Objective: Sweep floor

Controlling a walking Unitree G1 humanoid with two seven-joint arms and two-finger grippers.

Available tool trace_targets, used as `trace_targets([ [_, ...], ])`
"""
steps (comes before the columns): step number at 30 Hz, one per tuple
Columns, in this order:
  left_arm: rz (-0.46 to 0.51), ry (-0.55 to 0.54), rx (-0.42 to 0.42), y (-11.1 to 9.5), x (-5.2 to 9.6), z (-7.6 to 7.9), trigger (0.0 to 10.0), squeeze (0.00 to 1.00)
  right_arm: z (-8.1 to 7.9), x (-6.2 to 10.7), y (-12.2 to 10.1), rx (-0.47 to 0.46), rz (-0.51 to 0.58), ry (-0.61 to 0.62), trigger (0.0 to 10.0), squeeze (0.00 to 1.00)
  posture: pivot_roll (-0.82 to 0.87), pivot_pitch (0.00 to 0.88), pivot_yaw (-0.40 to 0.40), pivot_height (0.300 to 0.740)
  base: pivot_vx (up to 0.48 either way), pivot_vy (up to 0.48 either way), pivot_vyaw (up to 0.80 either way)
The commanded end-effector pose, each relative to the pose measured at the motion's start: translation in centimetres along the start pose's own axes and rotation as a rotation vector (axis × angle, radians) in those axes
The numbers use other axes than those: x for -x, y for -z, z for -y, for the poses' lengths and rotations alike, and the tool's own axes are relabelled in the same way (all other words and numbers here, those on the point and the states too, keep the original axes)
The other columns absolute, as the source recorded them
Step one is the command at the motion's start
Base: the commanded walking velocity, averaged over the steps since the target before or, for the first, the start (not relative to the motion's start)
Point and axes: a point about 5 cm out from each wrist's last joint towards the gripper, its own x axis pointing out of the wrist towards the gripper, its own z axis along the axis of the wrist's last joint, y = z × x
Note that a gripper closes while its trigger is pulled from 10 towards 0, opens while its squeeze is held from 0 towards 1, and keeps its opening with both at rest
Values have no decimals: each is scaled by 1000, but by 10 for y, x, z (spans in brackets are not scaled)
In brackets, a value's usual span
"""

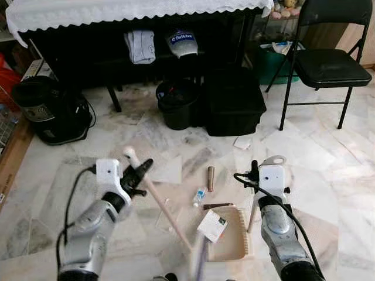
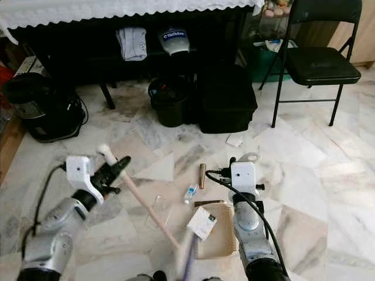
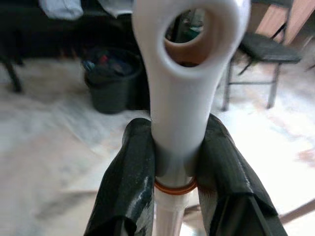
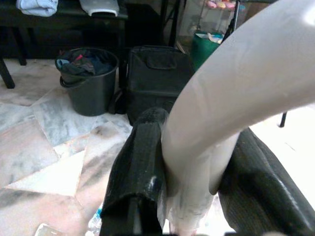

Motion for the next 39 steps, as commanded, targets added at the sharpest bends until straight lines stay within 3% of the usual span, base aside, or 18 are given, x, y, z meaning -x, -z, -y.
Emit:
trace_targets([
  [1,20,16,-56,-6,1,1,10000,0,-3,0,1,3,0,-5,10000,0,85,155,33,740,0,0,0],
  [5,10,44,-72,-3,-1,8,10000,0,-4,0,0,-1,1,-7,10000,0,81,160,34,740,0,0,0],
  [11,1,62,-22,4,-2,17,10000,0,-1,1,1,4,0,-2,10000,0,77,163,34,740,0,0,0],
  [21,43,-110,164,25,5,18,10000,0,-1,0,0,2,4,3,10000,0,78,166,33,740,0,0,0],
  [26,79,-170,205,26,3,18,10000,0,-1,0,0,4,3,2,10000,0,77,167,31,740,0,0,0],
  [34,106,-132,299,21,-2,23,10000,0,0,1,1,5,3,5,10000,0,72,167,31,740,0,0,0],
  [39,98,-7,392,16,-5,34,10000,0,-1,0,0,4,4,3,10000,0,77,167,29,740,0,0,0],
])
